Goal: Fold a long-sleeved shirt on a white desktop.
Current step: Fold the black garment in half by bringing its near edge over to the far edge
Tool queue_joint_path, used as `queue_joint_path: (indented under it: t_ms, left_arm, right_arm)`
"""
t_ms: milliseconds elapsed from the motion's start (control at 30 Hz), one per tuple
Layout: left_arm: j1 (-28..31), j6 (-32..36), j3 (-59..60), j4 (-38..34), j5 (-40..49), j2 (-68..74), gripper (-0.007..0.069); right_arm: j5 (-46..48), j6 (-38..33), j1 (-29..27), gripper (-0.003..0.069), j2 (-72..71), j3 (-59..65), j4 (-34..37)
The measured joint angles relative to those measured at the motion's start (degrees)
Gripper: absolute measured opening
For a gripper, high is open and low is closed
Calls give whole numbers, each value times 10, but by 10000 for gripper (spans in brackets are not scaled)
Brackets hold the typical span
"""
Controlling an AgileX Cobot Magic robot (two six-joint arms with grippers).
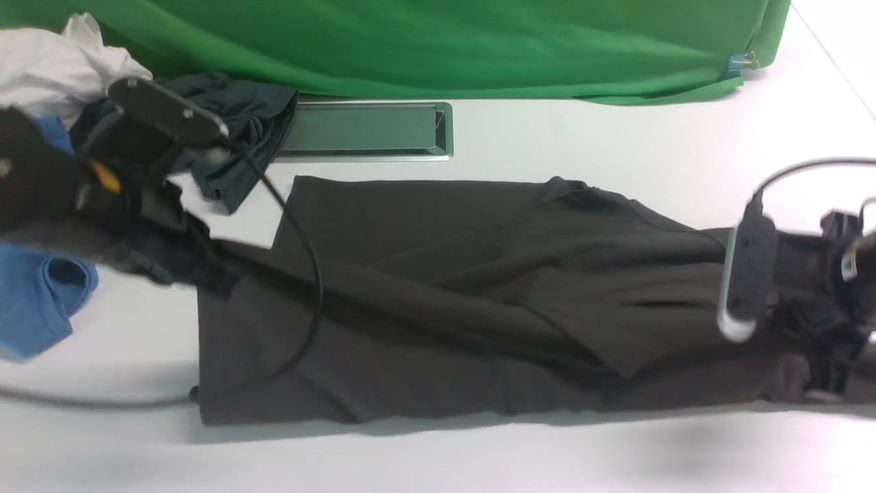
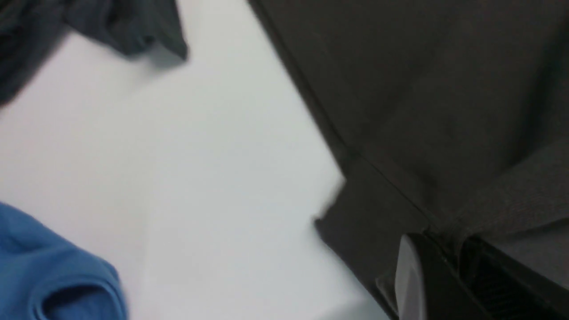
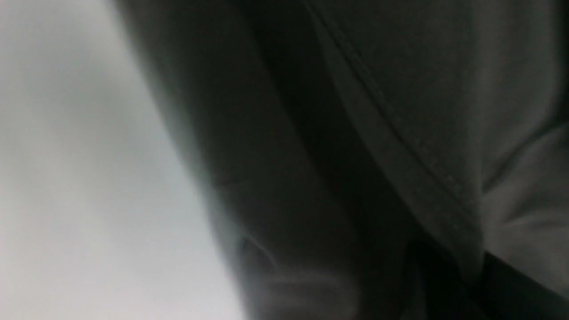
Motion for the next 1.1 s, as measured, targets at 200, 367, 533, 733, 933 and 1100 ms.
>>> queue_joint_path:
  t_ms: [200,367,533,733,933,1100]
  left_arm:
    - [10,0,-88,6,-2,91,38]
    - [10,0,-164,26,11,140,38]
    - [10,0,-233,54,21,189,38]
    - [10,-5,-280,84,8,260,38]
    - [10,-26,-294,121,-36,312,38]
    - [10,-31,-296,142,-71,333,38]
  right_arm:
    - [1,11,-18,34,30,-60,11]
    - [-3,16,-40,33,64,-117,28]
    - [-4,27,-56,33,121,-198,45]
    - [-30,61,-61,33,199,-263,43]
    - [-69,96,-63,45,251,-281,37]
    - [-86,116,-69,195,263,-281,32]
